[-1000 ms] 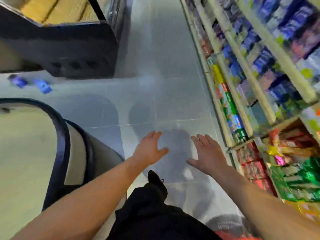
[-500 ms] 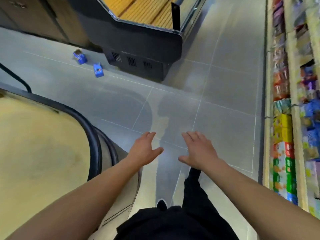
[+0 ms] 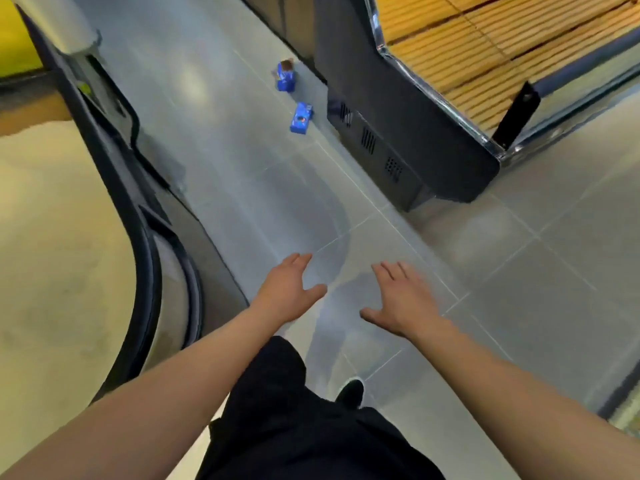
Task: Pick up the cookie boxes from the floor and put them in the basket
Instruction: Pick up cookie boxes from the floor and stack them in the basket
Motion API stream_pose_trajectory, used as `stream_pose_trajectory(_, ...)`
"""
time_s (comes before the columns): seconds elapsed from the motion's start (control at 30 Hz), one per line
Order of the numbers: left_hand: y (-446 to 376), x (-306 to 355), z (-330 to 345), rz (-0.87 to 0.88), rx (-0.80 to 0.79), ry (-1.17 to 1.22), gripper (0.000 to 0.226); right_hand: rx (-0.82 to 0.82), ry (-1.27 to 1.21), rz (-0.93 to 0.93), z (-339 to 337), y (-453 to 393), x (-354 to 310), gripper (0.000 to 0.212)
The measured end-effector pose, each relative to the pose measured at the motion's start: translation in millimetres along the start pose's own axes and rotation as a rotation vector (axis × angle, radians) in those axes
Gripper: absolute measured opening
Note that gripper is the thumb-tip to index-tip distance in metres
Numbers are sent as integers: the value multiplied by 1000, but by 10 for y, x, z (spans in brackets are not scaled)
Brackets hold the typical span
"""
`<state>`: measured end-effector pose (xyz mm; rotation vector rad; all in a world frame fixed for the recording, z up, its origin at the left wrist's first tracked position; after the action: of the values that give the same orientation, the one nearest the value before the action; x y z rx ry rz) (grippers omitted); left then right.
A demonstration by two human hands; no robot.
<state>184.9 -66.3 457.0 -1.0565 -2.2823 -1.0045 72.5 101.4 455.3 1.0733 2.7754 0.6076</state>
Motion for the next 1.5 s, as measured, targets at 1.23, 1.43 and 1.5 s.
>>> stream_pose_trajectory(1.23, -7095, -445, -4322, -294, 181, 94, 73, -180, -23, -229, -2748, -8494, -410, 97)
stream_pose_trajectory(1.43, -8227, -738, -4764, -263, 95, 39, 76, -231, -8, -226, -2879, -9521, -534, 93)
stream_pose_trajectory(1.5, -8694, -928, -4936, -256, 73, 44, 75, -286, -8, -192, -2820, -9939, -593, 92)
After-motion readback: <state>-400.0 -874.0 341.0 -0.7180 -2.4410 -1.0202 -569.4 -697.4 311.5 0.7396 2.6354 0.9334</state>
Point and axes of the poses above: each hand's wrist, its own y-axis away from the middle knuckle, its own z-axis out of the palm, x = y × z, the point moved 9 cm from there along -y, towards the middle knuckle, and after that the axes turned 10 degrees about y, right-handed, at the moved point
